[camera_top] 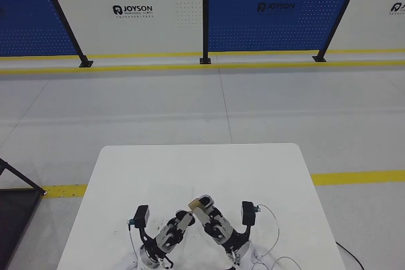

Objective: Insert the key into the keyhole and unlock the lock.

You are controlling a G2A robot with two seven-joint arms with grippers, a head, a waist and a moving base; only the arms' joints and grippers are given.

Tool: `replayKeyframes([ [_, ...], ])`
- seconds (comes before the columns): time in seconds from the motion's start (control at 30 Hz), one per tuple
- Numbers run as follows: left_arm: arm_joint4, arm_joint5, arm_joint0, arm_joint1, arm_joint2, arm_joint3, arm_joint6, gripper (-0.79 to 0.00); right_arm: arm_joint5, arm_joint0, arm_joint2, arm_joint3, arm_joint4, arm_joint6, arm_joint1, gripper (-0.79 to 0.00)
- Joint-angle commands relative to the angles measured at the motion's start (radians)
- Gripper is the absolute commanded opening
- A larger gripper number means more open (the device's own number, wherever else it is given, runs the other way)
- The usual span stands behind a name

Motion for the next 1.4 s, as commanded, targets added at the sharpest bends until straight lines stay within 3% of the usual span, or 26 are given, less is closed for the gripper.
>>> replayKeyframes([
  [0.0,0.000,0.000,0.002,0.002,-0.002,-0.001,0.001,-0.785,-0.004,-0.004,0.008,-0.003,-0.005,0.003,0.003,-0.465],
  [0.17,-0.001,0.000,0.004,0.004,-0.002,-0.001,-0.002,-0.785,-0.006,-0.014,0.023,-0.013,-0.006,0.012,0.010,-0.508],
  [0.27,-0.001,0.000,0.003,0.006,-0.001,-0.001,-0.003,-0.785,0.001,-0.017,0.027,-0.016,-0.005,0.020,0.012,-0.646],
  [0.3,-0.001,0.000,0.003,0.006,0.000,-0.001,-0.003,-0.785,0.005,-0.018,0.028,-0.018,-0.004,0.021,0.013,-0.748],
  [0.33,-0.001,0.000,0.003,0.006,-0.001,-0.001,-0.003,-0.785,0.007,-0.018,0.028,-0.018,-0.003,0.023,0.013,-0.785],
  [0.77,0.028,0.001,0.004,0.005,-0.017,0.000,0.007,-0.785,0.031,-0.018,0.027,-0.024,0.007,0.052,0.018,-0.785],
  [1.37,0.247,0.132,0.022,-0.013,-0.044,-0.002,0.149,-0.785,0.066,-0.020,0.018,-0.033,0.010,0.077,0.024,-0.785],
])
